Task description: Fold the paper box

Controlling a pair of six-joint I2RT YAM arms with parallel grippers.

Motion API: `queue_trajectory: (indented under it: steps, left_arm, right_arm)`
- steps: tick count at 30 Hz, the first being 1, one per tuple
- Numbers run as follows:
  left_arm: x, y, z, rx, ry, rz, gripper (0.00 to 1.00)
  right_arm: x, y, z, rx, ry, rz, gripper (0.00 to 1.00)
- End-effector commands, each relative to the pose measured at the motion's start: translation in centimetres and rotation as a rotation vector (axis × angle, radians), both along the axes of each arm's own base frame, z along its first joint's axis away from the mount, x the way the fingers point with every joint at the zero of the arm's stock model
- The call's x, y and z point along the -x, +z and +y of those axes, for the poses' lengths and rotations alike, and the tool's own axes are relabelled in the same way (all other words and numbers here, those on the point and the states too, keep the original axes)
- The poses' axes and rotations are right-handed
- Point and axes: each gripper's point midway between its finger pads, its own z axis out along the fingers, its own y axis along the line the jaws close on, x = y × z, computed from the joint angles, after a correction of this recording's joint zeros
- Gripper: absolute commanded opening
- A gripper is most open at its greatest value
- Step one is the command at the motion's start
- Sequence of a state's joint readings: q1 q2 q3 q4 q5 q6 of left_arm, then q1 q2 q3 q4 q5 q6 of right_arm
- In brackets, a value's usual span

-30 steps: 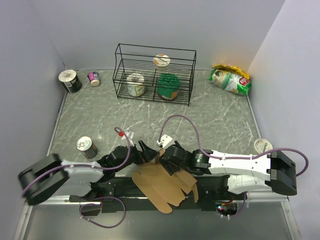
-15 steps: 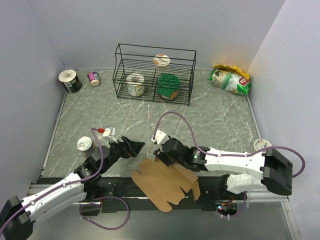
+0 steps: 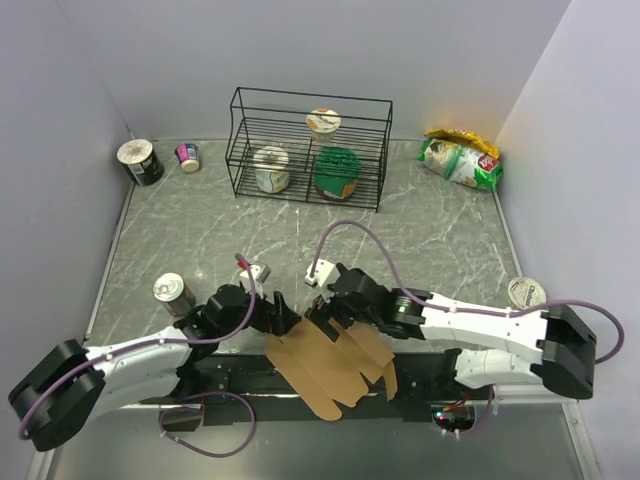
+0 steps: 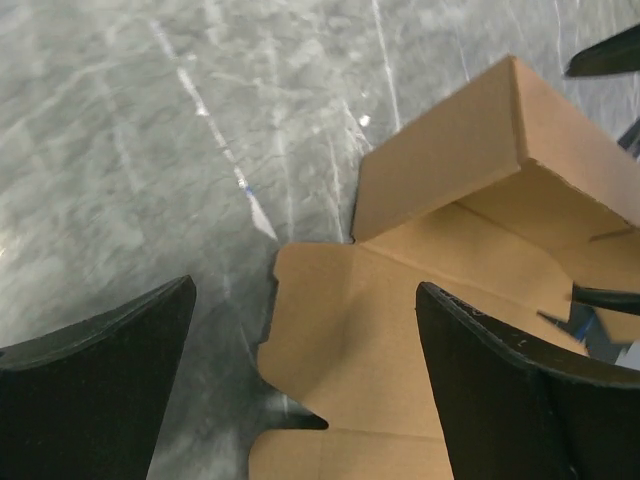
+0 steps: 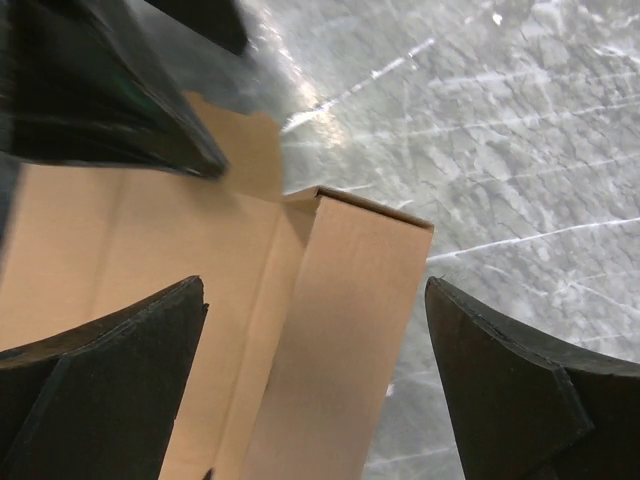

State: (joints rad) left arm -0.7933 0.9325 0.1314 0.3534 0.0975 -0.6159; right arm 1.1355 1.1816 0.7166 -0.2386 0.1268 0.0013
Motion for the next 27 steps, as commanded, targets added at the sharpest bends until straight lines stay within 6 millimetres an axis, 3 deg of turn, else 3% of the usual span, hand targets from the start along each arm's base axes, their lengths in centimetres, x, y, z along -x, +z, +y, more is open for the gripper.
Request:
queue_trajectory:
  steps: [1,6,12,18,23,25,27]
  left_arm:
    - [-1.0,4.4,-3.2,0.060,-0.145,-0.192,0.99]
    - [-1.5,6.1,-5.1,0.024,-0.197,-0.305,0.99]
    - [-2.2,5.4,-6.7,-0.023,-0.226,-0.341,1.00]
    - [-1.6,4.0,-8.5,-0.081,-0.267,-0.353,0.83]
    - [-2.4,3.0,-8.0,-0.137,-0.181,-0.364,0.69]
    - [-3.0,3.3,-7.7,-0.135,-0.125,-0.374,0.60]
    - [-2.9,3.3,-7.5,-0.113,-0.109,-0.372,0.57]
  right_arm:
    - [0.6,3.5,-0.1,-0.117,-0.028,0.036,0.98]
    - [0.4,6.3,-1.4,-0.223,-0.092,0.040,0.99]
    - [-0.6,7.8,-3.2,-0.309,-0.158,0.030,0.99]
    - [-0.9,8.0,-4.1,-0.323,-0.184,0.017,0.99]
    - [-1.1,7.9,-4.4,-0.331,-0.207,0.013,0.99]
    - [-1.3,7.7,-4.6,-0.328,-0.223,0.010,0.99]
    - [-1.5,7.7,-4.7,-0.329,-0.235,0.004,0.99]
